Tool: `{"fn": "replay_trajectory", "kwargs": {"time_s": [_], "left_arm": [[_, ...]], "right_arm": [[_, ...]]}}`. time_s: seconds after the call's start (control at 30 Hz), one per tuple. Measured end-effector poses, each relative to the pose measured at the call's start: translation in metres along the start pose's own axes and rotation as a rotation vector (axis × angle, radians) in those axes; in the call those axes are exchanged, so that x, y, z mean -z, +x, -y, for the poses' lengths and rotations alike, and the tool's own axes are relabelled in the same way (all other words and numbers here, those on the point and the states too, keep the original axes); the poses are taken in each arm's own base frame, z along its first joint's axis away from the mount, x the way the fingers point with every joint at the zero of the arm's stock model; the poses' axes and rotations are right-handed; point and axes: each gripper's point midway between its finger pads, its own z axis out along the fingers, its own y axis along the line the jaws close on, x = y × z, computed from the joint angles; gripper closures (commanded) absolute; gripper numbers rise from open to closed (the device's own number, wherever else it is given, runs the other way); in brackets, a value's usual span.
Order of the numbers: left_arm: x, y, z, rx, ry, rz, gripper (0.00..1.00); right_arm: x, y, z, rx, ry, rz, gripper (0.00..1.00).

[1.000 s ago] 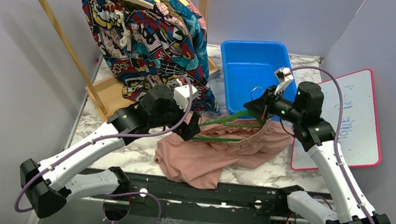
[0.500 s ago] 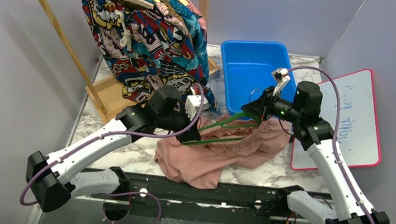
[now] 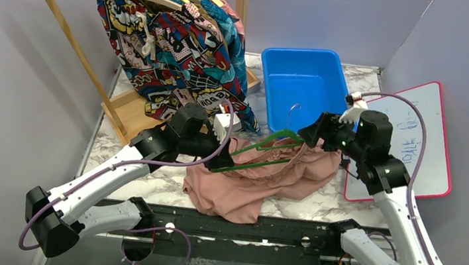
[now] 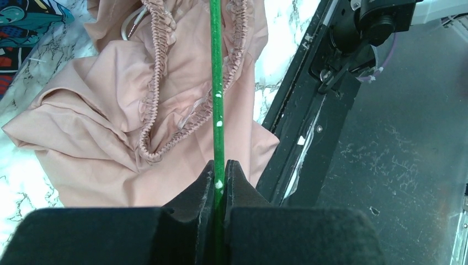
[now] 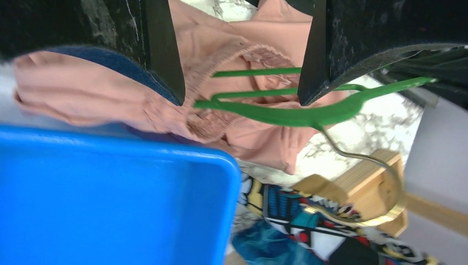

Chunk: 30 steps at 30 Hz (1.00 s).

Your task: Remove the shorts from the hanger

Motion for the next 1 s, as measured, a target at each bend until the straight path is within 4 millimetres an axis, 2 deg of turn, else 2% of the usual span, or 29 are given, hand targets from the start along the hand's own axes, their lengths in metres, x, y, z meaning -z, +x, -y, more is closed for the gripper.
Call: {"fn": "replay_trajectory", "kwargs": {"time_s": [0.17, 0.27, 0.33, 0.4, 0.43, 0.47, 0.5, 0.53, 0.57, 0.67, 0.77, 0.9, 0.93, 1.0], "left_arm": [[0.002, 0.001, 0.002, 0.008, 0.002, 0.009, 1.0], [0.001, 0.002, 0.002, 0.014, 0.003, 0.007, 1.0], [0.001, 0.002, 0.002, 0.016, 0.004, 0.007, 1.0], [0.001, 0.002, 0.002, 0.02, 0.006, 0.008, 1.0], [0.001, 0.002, 0.002, 0.022, 0.007, 0.008, 1.0], [0.0, 0.005, 0.002, 0.029, 0.006, 0.002, 1.0], [0.0, 0.006, 0.002, 0.031, 0.005, 0.001, 1.0], [0.001, 0.007, 0.002, 0.032, 0.004, 0.0, 1.0], [0.002, 0.008, 0.002, 0.032, 0.003, 0.0, 1.0], [0.01, 0.008, 0.001, 0.026, -0.028, 0.014, 1.0], [0.028, 0.006, 0.003, 0.009, -0.069, 0.056, 1.0], [0.064, -0.004, 0.006, -0.016, -0.154, 0.139, 1.0], [0.068, -0.003, 0.003, -0.01, -0.179, 0.135, 1.0], [0.092, -0.018, 0.01, -0.033, -0.209, 0.213, 1.0]], "right_arm": [[0.014, 0.023, 0.03, -0.101, 0.173, 0.005, 0.24], [0.009, 0.045, 0.04, -0.144, 0.213, -0.057, 0.29], [0.001, 0.059, 0.046, -0.176, 0.229, -0.106, 0.36], [-0.012, 0.079, 0.052, -0.225, 0.237, -0.166, 0.46], [-0.017, 0.091, 0.055, -0.25, 0.242, -0.197, 0.75], [-0.023, 0.121, 0.063, -0.313, 0.263, -0.269, 0.82], [-0.023, 0.123, 0.066, -0.312, 0.277, -0.269, 0.92], [-0.022, 0.121, 0.068, -0.319, 0.294, -0.257, 0.97], [-0.021, 0.117, 0.07, -0.318, 0.311, -0.235, 0.99], [-0.01, 0.1, 0.078, -0.304, 0.37, -0.131, 0.99], [0.007, 0.083, 0.088, -0.282, 0.439, -0.016, 0.99], [0.019, 0.079, 0.1, -0.279, 0.518, 0.03, 0.99], [0.02, 0.079, 0.101, -0.282, 0.525, 0.032, 0.99], [0.019, 0.08, 0.102, -0.287, 0.53, 0.028, 0.99]]}}
